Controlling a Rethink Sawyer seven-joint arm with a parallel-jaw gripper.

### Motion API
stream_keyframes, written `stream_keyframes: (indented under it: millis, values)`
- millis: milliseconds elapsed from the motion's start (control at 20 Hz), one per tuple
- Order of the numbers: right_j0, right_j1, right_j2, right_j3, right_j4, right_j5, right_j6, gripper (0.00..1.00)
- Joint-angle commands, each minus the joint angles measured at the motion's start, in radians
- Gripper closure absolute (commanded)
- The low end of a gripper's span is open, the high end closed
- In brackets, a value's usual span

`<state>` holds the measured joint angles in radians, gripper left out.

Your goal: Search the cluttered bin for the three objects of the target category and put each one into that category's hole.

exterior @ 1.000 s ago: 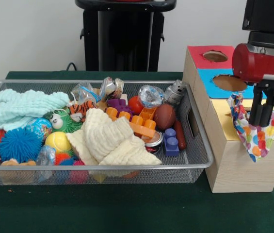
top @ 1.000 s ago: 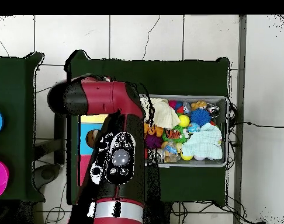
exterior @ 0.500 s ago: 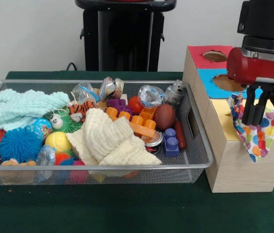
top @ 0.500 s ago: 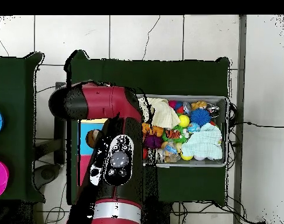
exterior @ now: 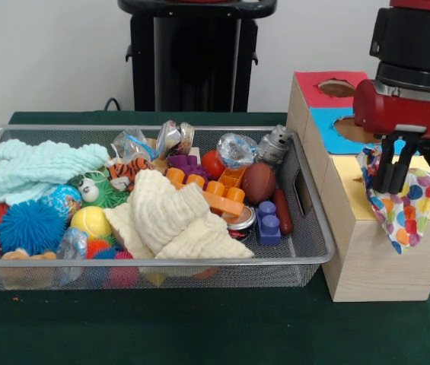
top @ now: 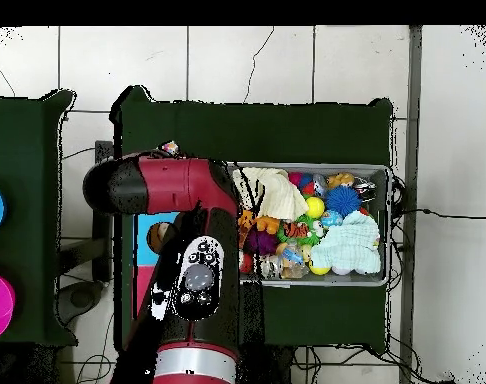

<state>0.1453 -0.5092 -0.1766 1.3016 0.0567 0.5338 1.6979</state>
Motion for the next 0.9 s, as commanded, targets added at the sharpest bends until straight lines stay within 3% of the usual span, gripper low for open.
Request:
stream_keyframes:
  millis: [50,400,700,900]
  values:
    - [-0.038,0.01,0.084,0.135,0.017,0.115,0.116,1.0]
    - [-0.06,0.023,0.118,0.167,0.04,0.121,0.116,1.0]
    - [-0.073,0.022,0.16,0.172,0.109,0.24,0.138,1.0]
    - [-0.079,0.023,0.188,0.163,0.133,0.254,0.131,1.0]
